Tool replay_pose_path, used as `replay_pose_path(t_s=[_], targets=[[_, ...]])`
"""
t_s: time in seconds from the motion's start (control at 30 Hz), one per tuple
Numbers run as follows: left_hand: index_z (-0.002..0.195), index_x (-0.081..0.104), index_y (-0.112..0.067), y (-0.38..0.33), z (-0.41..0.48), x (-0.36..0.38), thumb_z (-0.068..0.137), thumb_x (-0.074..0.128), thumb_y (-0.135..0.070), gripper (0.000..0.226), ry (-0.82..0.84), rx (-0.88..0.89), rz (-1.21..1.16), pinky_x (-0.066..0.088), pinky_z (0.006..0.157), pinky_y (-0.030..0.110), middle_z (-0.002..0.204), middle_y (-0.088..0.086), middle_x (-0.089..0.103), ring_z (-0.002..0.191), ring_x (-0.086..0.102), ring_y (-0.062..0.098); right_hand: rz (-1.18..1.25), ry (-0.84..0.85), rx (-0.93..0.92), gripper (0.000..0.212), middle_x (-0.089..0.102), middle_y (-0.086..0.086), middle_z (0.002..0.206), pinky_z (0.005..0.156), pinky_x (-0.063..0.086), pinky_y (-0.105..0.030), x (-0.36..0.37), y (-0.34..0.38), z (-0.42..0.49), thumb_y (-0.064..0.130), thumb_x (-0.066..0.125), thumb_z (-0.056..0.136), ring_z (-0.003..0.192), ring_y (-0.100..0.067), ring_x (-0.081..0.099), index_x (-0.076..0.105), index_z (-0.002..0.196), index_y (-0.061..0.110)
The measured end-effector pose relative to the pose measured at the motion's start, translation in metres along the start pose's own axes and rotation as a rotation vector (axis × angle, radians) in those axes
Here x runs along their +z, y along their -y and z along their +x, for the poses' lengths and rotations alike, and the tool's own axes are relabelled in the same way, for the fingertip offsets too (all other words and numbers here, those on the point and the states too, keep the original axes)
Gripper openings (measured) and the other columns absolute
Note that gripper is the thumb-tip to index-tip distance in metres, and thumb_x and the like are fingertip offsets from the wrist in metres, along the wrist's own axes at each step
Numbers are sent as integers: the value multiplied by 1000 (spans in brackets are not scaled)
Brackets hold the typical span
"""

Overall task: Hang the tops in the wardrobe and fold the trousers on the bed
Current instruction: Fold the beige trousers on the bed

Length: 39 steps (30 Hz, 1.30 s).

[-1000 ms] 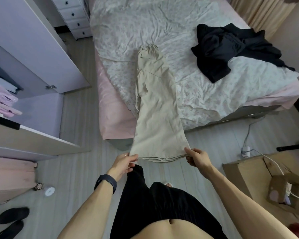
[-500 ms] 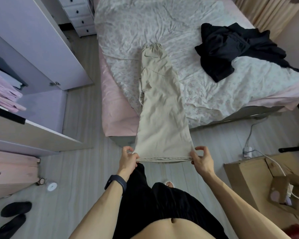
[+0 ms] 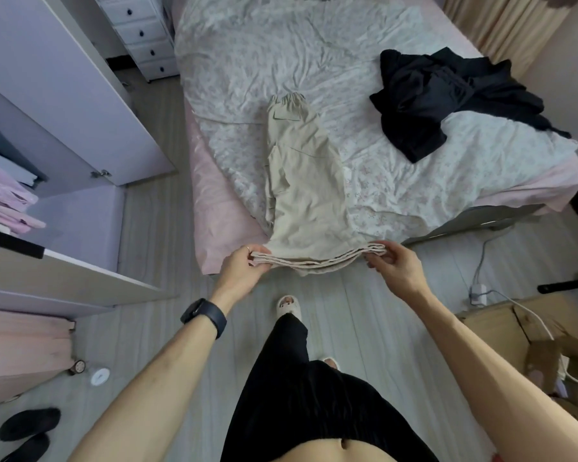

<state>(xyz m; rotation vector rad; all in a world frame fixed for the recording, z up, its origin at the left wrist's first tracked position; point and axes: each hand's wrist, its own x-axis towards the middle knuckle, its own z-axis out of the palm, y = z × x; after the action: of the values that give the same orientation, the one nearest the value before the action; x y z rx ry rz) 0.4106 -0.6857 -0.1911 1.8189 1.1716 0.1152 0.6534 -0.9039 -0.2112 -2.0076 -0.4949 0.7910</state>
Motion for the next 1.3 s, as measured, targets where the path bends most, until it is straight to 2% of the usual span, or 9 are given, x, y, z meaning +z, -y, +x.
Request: replay_pose_path(t_s=[0.07,0.23,0.3,0.4,0.5,0.77,1.0,1.13,1.3], targets=[[89,66,-36,-11,18,-12,89,72,-36,6,-70,89,98,45,64,13,80,-21,71,76,64,-3,-57,-54,-22,20,73,15,68,60,47,-14,-4,12,16,36,71,92,67,-3,69,67,79,21],[73,59,-42,-52,90,-46,93,62,-54,24,-42,263,216,37,60,14,81,-16,60,77,56,-5,-177,-95,-35,43,68,9,66,55,41,-23,-25,61,81,54,60,95,60,-4,60,64,76,16],[73,60,-31,-68,124,-57,96,56,-57,35,-39,260,235,36,64,17,87,-15,56,79,56,0,-227,-115,-88,54,65,4,63,51,40,-18,-28,80,109,57,54,97,58,-9,58,60,71,10],[63,41,-16,-87,176,-67,99,50,-56,55,-64,250,221,35,59,30,68,-4,49,60,48,12,-347,-143,-138,62,63,0,59,48,38,-19,-26,105,154,61,43,100,57,-14,58,56,67,9],[65,34,-15,-101,234,-73,101,48,-53,54,-60,207,218,31,56,33,60,-2,42,55,40,14,-394,-157,-128,59,58,4,56,51,34,-25,-16,126,213,57,40,102,56,-12,54,50,61,15],[68,37,-17,-106,417,-81,101,47,-53,51,-40,7,114,31,54,32,62,-6,44,57,42,13,-440,-70,1,64,56,5,54,48,32,-18,28,175,409,60,40,101,54,-9,53,50,61,10],[67,42,-18,-109,560,-76,97,52,-57,50,-120,-113,4,33,53,30,59,-9,49,58,49,12,-410,-52,26,63,54,3,58,56,40,-29,60,198,560,63,46,98,58,-15,52,49,66,9],[65,39,-20,-104,645,-64,97,54,-55,50,-188,-110,8,28,47,25,49,-12,45,47,43,5,-369,-72,51,59,67,-3,67,64,47,-32,86,183,654,64,48,96,66,-20,60,60,78,8],[87,56,-18,-84,739,-40,103,35,-56,47,-210,-185,188,48,62,34,77,0,63,69,60,20,-477,-119,33,57,59,-1,65,65,44,-36,131,162,759,65,42,97,71,-28,58,55,68,17]])
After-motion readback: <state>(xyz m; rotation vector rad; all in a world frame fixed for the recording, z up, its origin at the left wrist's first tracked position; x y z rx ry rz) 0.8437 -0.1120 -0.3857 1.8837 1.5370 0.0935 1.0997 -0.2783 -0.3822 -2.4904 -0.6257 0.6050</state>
